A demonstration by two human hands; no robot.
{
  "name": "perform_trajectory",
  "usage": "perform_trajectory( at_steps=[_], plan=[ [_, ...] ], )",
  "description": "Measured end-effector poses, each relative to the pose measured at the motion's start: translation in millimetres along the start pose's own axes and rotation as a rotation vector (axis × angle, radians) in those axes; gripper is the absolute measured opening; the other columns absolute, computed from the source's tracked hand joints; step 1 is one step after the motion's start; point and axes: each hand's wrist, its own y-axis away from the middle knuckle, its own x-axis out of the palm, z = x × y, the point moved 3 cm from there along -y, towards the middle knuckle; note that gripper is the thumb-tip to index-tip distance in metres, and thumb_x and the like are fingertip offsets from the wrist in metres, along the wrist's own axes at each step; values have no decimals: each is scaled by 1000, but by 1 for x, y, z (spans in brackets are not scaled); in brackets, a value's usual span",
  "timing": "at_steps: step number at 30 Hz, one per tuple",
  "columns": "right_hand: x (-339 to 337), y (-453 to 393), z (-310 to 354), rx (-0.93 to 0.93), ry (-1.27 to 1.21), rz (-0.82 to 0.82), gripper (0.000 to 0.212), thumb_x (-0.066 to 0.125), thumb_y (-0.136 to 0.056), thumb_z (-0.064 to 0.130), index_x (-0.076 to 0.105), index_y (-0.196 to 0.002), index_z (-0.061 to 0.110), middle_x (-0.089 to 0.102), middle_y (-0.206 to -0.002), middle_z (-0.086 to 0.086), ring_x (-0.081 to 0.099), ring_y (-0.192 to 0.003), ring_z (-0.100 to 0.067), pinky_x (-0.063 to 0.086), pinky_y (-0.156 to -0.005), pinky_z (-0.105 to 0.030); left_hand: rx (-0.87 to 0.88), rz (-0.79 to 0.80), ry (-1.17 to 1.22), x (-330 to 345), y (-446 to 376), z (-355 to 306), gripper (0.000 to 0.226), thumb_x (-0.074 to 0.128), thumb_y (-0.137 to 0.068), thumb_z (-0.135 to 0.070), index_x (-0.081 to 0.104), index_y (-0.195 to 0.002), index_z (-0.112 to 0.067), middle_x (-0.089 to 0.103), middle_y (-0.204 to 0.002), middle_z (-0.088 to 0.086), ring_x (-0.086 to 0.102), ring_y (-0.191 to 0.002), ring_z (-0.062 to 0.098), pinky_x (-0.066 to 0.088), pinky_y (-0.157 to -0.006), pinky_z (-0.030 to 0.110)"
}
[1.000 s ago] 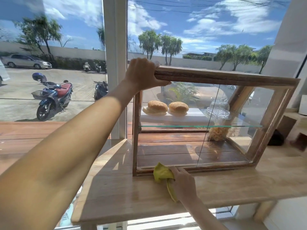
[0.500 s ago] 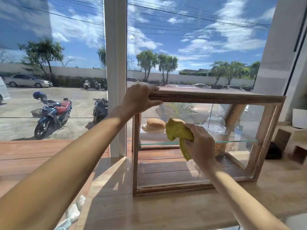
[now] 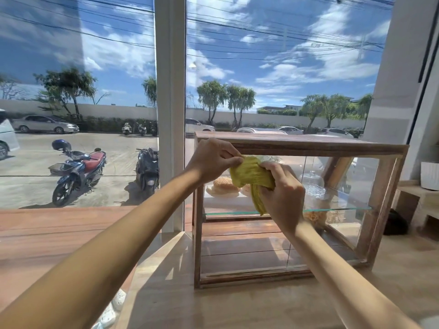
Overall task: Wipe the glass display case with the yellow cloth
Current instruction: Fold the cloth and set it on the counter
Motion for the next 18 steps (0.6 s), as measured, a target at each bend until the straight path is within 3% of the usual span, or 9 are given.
perform_trajectory(
  at_steps=[3, 7, 10, 14, 16, 18],
  plan=[
    [3, 6, -4, -6, 30, 75, 31, 74, -67, 10, 68, -97, 9, 70, -97, -4, 64, -89, -24, 54, -71, -33, -53, -62, 57, 2, 2, 3, 10, 75, -77, -16, 76, -85, -10, 74, -76, 3, 69, -69, 9, 58, -68, 29],
    [5, 20, -11, 55, -29, 314, 54, 85, -66, 31, 60, -109, 10, 67, -106, -5, 60, -98, -25, 49, -83, -34, -114, -16, 142, 9, 1, 5, 12, 73, -80, -22, 74, -87, -13, 74, -80, 0, 70, -75, 9, 58, -75, 34],
    [0, 28, -12, 318, -250, 529, 72, 81, -65, 48, 48, -122, 18, 61, -114, 3, 55, -102, -14, 40, -83, -27, -130, 2, 200, 16, 2, 5, 15, 73, -80, -25, 74, -88, -13, 74, -82, 1, 70, -79, 11, 57, -78, 38],
    [-1, 31, -25, 639, -519, 662, 75, 69, -67, 58, 34, -131, 38, 61, -119, 7, 59, -106, -7, 45, -90, -27, -119, 79, 239, 25, 6, 5, 14, 72, -81, -25, 71, -89, -13, 73, -86, 3, 70, -82, 14, 55, -82, 41],
    [-1, 29, -32, 703, -619, 714, 66, 65, -77, 50, 36, -135, 37, 64, -118, 6, 59, -107, -2, 45, -94, -27, -127, 130, 278, 29, 8, 4, 11, 68, -84, -20, 68, -90, -11, 73, -86, 6, 69, -81, 13, 57, -78, 37],
    [0, 27, -40, 732, -743, 798, 57, 62, -79, 43, 46, -132, 29, 67, -115, 5, 61, -106, 0, 46, -95, -25, -138, 214, 352, 33, 11, -1, 1, 62, -88, -11, 63, -88, -11, 70, -83, 5, 66, -71, 3, 54, -64, 20]
  ],
)
